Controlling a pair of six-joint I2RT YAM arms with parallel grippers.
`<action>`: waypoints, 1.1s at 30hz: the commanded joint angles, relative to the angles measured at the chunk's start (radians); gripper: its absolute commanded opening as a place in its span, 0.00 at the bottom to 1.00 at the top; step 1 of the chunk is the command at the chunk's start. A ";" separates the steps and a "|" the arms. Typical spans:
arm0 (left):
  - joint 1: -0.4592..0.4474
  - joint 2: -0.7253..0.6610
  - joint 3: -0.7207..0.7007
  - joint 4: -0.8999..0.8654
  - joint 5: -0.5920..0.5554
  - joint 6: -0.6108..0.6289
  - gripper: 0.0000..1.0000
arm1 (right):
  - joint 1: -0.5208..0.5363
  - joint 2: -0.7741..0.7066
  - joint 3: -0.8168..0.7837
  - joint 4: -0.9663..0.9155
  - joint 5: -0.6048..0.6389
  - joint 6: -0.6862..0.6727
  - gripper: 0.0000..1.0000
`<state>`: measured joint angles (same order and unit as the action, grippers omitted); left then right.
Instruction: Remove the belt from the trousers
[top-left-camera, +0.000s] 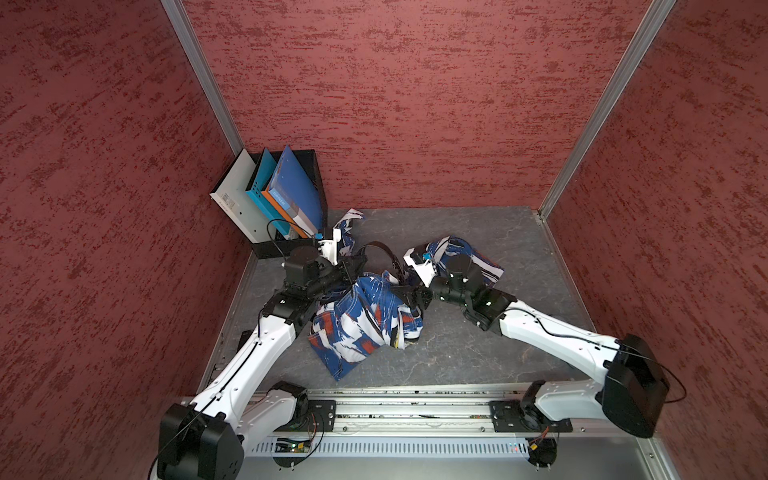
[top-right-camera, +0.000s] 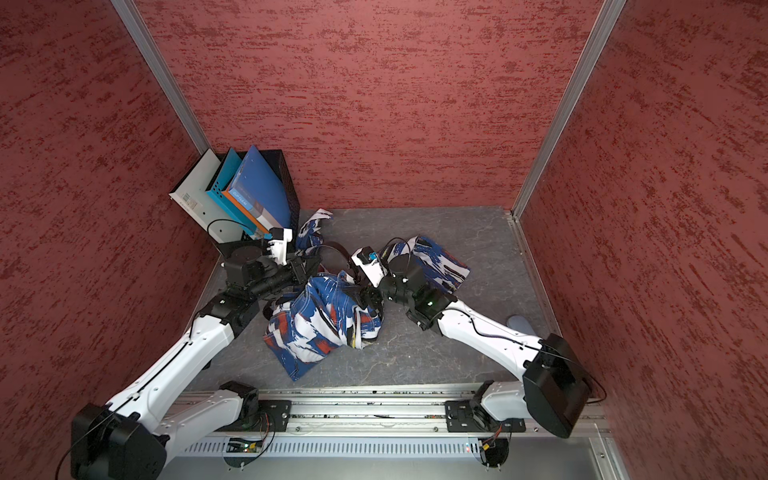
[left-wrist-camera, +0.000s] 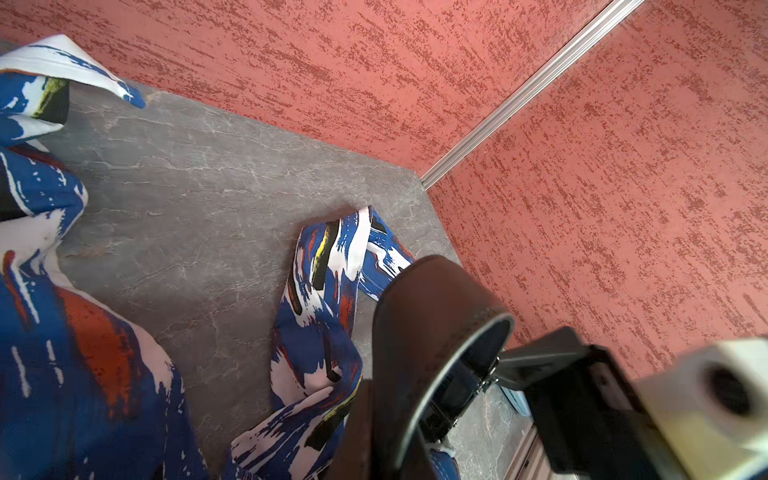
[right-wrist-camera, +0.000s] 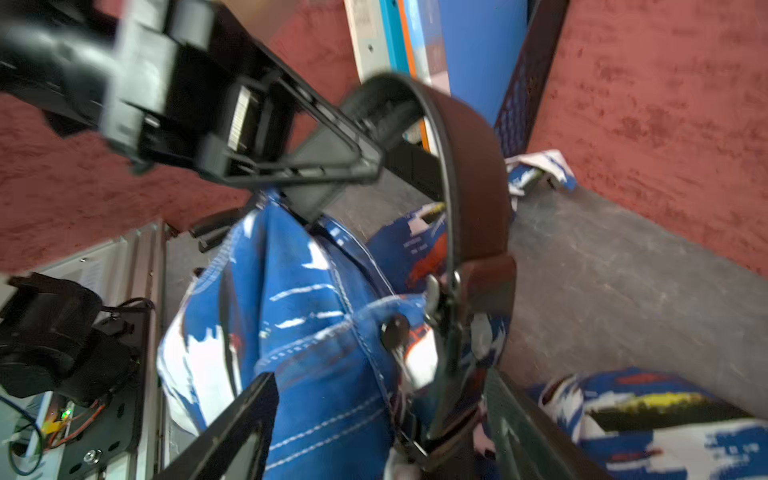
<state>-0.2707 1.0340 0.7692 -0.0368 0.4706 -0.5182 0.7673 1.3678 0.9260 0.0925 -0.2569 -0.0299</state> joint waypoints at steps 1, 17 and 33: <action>0.001 -0.026 0.020 0.031 0.025 -0.007 0.00 | -0.004 0.027 0.066 -0.041 0.164 0.000 0.70; 0.078 -0.039 -0.022 -0.061 0.117 0.134 0.43 | 0.049 0.072 0.164 -0.127 0.489 -0.174 0.00; -0.241 0.118 0.244 -0.142 -0.076 1.256 0.88 | -0.089 -0.055 0.307 -0.531 0.190 -0.390 0.00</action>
<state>-0.4591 1.0637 0.9932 -0.1501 0.4591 0.5842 0.6785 1.3331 1.2045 -0.4202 -0.0002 -0.4126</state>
